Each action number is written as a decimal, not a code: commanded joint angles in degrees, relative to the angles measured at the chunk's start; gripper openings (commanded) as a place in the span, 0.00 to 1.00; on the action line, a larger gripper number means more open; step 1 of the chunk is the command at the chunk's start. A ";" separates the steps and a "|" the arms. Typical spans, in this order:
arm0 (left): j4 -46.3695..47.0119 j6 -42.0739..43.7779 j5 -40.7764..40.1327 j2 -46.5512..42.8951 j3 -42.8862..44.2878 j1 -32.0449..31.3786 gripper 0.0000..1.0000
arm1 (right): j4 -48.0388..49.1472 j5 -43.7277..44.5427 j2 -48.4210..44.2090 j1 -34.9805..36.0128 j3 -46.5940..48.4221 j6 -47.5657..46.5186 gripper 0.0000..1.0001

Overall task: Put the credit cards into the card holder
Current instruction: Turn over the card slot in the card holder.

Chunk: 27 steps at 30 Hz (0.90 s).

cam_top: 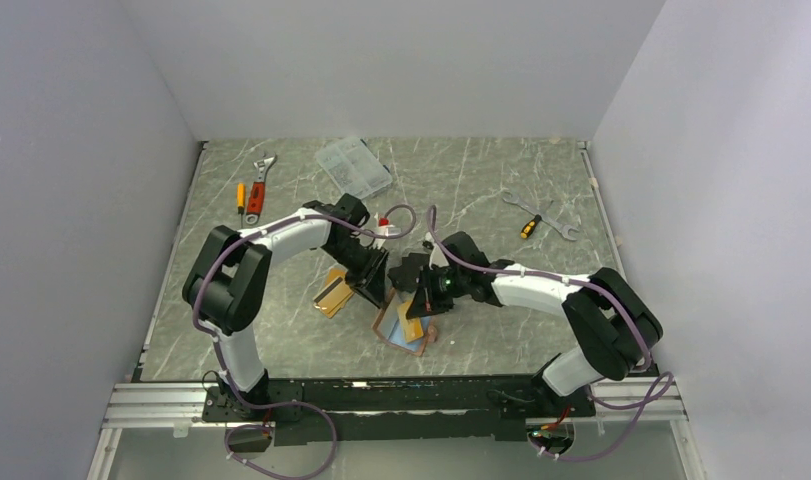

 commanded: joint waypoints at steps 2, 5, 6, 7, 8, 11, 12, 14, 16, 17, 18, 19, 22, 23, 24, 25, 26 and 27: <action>5.86 1.13 2.02 -2.08 -2.27 -0.42 0.25 | 7.13 -0.25 -1.25 -0.74 -2.99 -1.21 0.00; 7.61 1.28 -4.02 -2.62 -2.95 -0.97 0.25 | 8.97 -0.36 -1.20 -0.82 -4.16 -1.08 0.00; 7.98 1.40 -5.81 -2.64 -3.06 -1.10 0.25 | 9.50 -0.60 -1.12 -0.82 -4.37 -1.06 0.00; 8.30 1.26 -7.93 -2.66 -3.23 -1.21 0.25 | 9.88 -0.71 -1.05 -0.84 -4.38 -1.10 0.00; 8.53 1.34 -9.51 -2.72 -3.25 -1.23 0.26 | 10.04 -0.83 -0.91 -0.83 -4.29 -1.10 0.00; 8.57 1.41 -11.20 -2.50 -3.14 -1.07 0.25 | 10.31 -1.03 -1.04 -0.83 -3.83 -1.24 0.00; 8.56 3.27 -10.79 -2.43 -3.12 -0.82 0.25 | 10.50 -1.01 -1.43 -0.80 -3.78 -1.19 0.00; 8.31 3.37 -8.89 -2.47 -2.90 0.10 0.26 | 10.81 -0.91 -2.29 -0.74 -3.71 -1.35 0.00; 7.57 3.61 -6.85 -2.61 -2.10 1.58 0.27 | 10.87 -1.03 -2.75 -0.65 -3.59 -1.70 0.00; 6.68 4.35 -5.83 -2.77 -1.26 2.17 0.27 | 10.84 -1.08 -2.62 -0.59 -3.57 -1.78 0.00; 4.96 6.93 -3.81 -2.77 -0.36 2.56 0.28 | 10.91 -1.35 -2.24 -0.61 -3.39 -1.92 0.00; 3.52 9.93 0.20 -3.10 -0.03 3.07 0.29 | 10.87 -1.71 -1.83 -0.59 -3.18 -2.10 0.00; 5.45 12.63 4.12 -5.90 -1.60 4.49 0.46 | 11.22 -1.59 -0.59 -0.28 -3.17 -2.57 0.00; 6.31 12.51 3.29 -6.64 -1.94 4.40 0.48 | 11.15 -1.60 -0.10 -0.30 -3.14 -2.87 0.00; 6.03 12.81 1.70 -7.05 -1.55 4.09 0.49 | 10.99 -1.41 0.31 -0.29 -2.98 -3.18 0.00; 5.76 13.35 0.06 -7.37 -1.41 3.95 0.50 | 10.93 -1.53 0.87 -0.25 -2.94 -3.37 0.00; 6.17 13.45 -1.97 -8.08 -1.79 3.92 0.52 | 10.63 -1.46 1.14 -0.33 -2.78 -3.68 0.00; 6.57 14.04 -4.25 -9.06 -2.25 3.93 0.54 | 10.53 -1.32 1.35 -0.29 -2.62 -4.01 0.00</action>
